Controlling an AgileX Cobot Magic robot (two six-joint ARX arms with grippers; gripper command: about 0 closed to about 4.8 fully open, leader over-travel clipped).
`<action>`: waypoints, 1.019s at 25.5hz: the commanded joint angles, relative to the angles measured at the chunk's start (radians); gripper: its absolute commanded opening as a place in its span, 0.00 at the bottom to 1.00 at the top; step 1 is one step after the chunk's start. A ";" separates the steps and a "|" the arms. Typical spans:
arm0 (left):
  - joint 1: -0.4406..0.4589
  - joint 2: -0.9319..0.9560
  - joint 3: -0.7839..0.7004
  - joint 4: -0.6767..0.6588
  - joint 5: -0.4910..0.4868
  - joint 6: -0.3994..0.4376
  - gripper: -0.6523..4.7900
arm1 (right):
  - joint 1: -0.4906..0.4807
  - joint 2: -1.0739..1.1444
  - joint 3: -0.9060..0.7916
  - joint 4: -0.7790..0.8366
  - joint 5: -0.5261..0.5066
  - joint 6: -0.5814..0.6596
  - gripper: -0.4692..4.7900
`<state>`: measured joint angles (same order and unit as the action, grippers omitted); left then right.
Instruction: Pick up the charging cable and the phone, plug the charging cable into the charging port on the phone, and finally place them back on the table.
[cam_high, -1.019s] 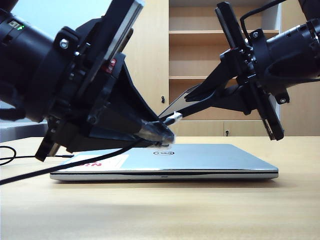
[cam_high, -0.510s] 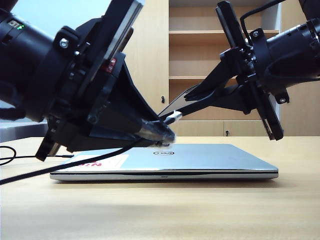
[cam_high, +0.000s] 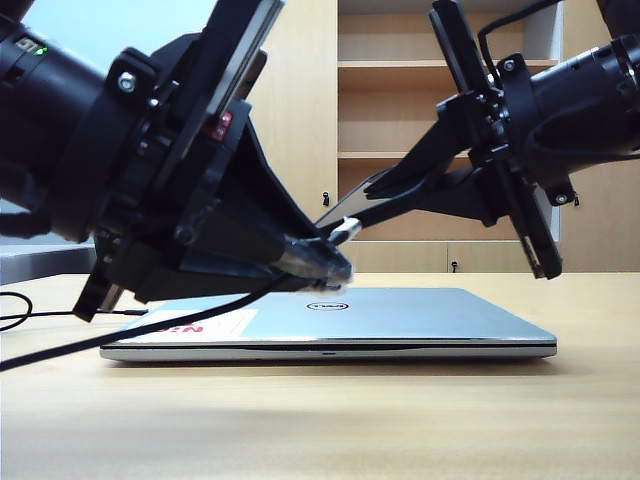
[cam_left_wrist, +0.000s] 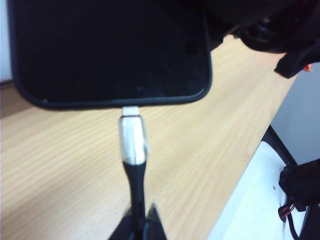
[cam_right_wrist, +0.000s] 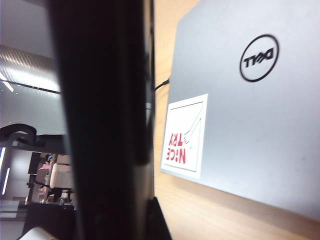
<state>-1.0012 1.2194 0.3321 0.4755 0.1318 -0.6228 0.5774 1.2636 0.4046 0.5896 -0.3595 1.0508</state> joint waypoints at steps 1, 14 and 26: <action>0.002 0.000 0.004 0.043 -0.011 0.000 0.11 | 0.015 -0.005 0.005 0.035 -0.036 0.024 0.08; 0.001 0.000 0.004 0.036 -0.011 0.017 0.71 | 0.013 -0.006 0.007 0.043 -0.024 -0.038 0.08; 0.037 -0.120 0.073 -0.081 -0.011 0.187 0.22 | -0.185 -0.035 0.161 -0.318 -0.082 -0.236 0.08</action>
<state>-0.9802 1.1133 0.3889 0.4389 0.1230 -0.5018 0.4107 1.2400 0.5323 0.3386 -0.4137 0.8738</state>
